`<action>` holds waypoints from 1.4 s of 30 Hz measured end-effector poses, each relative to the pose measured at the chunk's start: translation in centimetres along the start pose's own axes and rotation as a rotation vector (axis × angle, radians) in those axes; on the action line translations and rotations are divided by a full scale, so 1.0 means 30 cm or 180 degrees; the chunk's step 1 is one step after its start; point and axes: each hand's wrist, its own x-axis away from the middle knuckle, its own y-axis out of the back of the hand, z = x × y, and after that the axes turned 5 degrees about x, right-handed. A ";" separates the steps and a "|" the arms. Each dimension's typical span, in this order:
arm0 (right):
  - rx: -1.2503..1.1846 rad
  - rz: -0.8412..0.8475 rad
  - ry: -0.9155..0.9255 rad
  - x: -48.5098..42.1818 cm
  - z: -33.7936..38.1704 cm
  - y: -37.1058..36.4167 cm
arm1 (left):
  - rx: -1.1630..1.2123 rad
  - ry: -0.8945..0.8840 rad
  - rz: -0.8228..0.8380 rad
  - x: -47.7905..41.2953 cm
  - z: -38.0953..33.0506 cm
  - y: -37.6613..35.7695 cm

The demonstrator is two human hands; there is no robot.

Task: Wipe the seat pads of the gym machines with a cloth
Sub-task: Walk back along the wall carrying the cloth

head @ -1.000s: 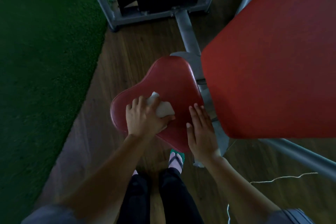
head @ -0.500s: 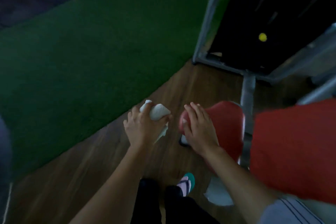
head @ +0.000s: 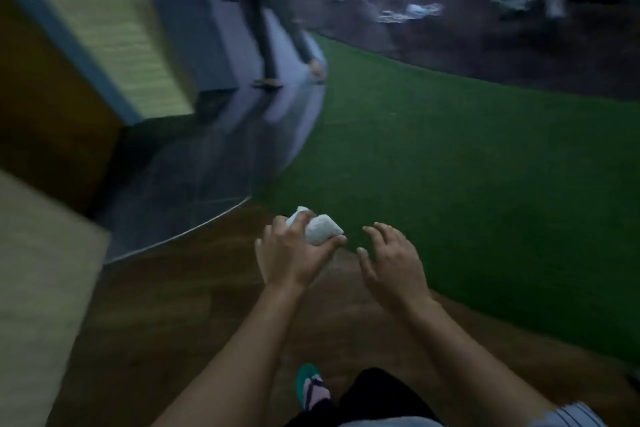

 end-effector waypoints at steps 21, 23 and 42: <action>0.0210 0.1887 0.5158 0.056 1.245 -0.469 | 0.0388 0.4858 -0.2669 0.620 0.826 0.404; 0.0253 0.2042 0.5488 0.147 1.367 -0.509 | 0.0392 0.5109 -0.2844 0.702 0.895 0.430; 0.0667 0.2187 0.7839 0.758 2.483 -0.858 | 0.0931 0.7063 -0.4306 1.037 1.597 0.797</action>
